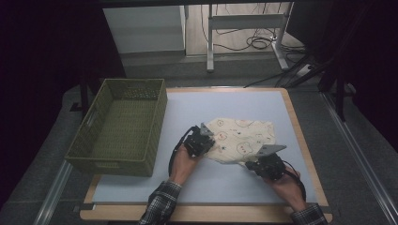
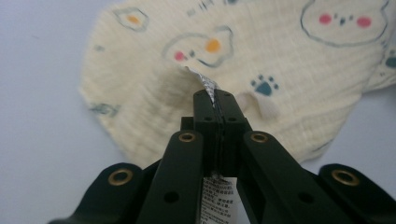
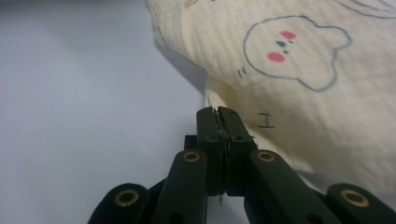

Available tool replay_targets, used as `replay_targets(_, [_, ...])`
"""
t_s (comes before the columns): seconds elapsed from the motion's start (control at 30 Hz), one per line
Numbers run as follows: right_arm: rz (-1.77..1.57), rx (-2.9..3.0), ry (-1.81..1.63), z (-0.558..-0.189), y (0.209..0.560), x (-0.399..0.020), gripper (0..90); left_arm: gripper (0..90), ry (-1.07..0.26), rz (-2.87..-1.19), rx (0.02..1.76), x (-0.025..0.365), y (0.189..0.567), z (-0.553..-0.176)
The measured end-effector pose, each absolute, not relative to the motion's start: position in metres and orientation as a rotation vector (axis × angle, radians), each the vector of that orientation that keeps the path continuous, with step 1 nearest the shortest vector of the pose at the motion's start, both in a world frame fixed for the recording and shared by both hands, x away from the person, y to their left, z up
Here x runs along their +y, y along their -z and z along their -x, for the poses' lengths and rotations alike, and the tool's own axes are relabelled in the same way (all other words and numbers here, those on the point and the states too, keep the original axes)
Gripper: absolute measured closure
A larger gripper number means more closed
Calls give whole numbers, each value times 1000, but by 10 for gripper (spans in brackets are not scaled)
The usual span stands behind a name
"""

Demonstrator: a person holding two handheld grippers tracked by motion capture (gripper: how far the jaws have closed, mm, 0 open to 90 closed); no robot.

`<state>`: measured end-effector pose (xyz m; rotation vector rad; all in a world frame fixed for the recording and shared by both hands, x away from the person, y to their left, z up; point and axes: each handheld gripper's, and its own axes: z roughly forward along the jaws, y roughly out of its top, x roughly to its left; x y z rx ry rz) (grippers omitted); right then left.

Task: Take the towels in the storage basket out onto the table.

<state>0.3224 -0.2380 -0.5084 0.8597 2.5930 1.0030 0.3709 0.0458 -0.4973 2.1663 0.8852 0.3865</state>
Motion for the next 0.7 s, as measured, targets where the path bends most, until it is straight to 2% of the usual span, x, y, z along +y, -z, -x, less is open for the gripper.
replay_targets(0.17, [-888, 2560, -1039, -308, 500, -262, 883, 892, -401, -2108, 912, 65, 486, -357])
replay_targets(0.37, [-923, 2543, -1031, -289, 498, -288, 883, 894, -387, -2098, 926, 78, 493, -333])
replay_targets(0.7, [-974, 2530, -1035, -261, 496, -317, 885, 894, -255, -2082, 954, 97, 522, -288])
